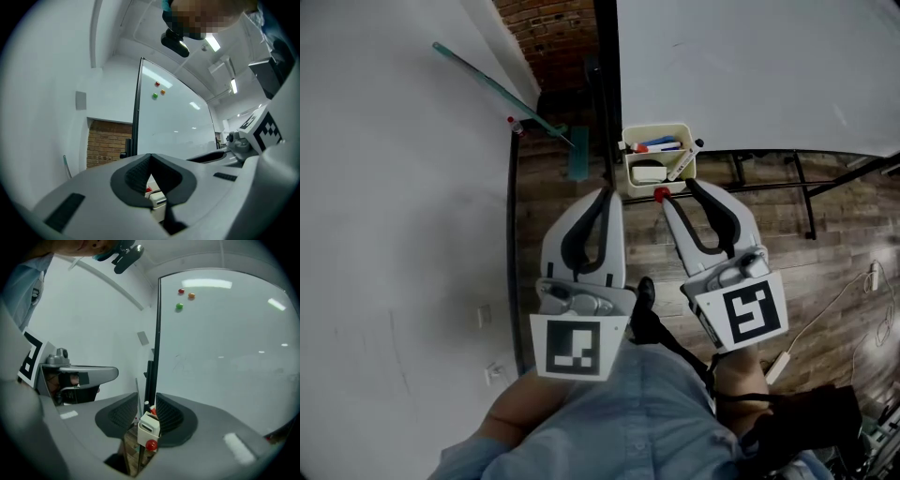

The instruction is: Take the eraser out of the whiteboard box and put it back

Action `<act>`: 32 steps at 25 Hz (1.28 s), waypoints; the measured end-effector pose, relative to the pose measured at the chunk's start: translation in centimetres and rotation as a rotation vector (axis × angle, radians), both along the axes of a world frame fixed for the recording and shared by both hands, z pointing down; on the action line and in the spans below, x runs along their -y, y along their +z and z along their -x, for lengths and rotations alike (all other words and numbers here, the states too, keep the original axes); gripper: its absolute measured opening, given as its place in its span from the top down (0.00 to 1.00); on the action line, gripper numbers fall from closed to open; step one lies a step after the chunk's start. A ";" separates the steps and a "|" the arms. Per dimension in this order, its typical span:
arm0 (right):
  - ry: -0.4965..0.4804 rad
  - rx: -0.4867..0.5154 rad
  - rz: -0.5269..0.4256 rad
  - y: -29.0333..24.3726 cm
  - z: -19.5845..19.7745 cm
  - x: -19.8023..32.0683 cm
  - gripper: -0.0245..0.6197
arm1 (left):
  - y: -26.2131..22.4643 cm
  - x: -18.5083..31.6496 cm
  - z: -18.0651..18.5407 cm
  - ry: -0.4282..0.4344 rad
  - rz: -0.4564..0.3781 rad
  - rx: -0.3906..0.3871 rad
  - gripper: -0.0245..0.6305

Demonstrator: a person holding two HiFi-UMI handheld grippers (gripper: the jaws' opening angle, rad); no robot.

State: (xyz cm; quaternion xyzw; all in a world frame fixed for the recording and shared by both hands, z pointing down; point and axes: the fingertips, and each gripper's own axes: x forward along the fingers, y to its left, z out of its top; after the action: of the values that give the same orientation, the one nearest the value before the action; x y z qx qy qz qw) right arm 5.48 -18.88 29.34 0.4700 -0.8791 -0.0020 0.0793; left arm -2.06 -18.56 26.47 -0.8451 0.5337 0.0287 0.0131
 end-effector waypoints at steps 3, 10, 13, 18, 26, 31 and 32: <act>0.042 0.011 -0.024 -1.0 -0.1 -1.7 0.84 | -0.7 -1.4 -0.1 0.033 -0.022 -0.003 0.96; 0.139 0.046 -0.076 -3.2 -0.2 -5.3 0.96 | -1.9 -4.5 0.0 0.101 -0.059 -0.016 0.96; 0.162 0.061 -0.114 -4.0 -0.2 -6.9 0.96 | -2.5 -5.9 0.1 0.124 -0.076 -0.016 0.96; 0.195 0.071 -0.136 -5.2 0.1 -8.8 0.96 | -3.2 -7.8 0.3 0.152 -0.092 -0.005 0.96; 0.208 0.080 -0.173 -6.2 0.8 -10.0 0.96 | -4.0 -9.0 0.6 0.173 -0.125 0.006 0.96; 0.209 0.094 -0.193 -6.9 0.9 -10.2 0.96 | -4.5 -9.2 0.7 0.181 -0.137 0.005 0.96; 0.208 0.096 -0.196 -7.0 0.9 -10.2 0.96 | -4.5 -9.2 0.7 0.182 -0.137 0.005 0.96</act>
State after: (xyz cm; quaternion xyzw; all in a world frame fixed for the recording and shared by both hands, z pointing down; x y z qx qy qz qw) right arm 4.56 -8.64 22.34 0.5637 -0.8240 -0.0573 -0.0092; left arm -2.76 -9.31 21.97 -0.8873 0.4513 0.0643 0.0696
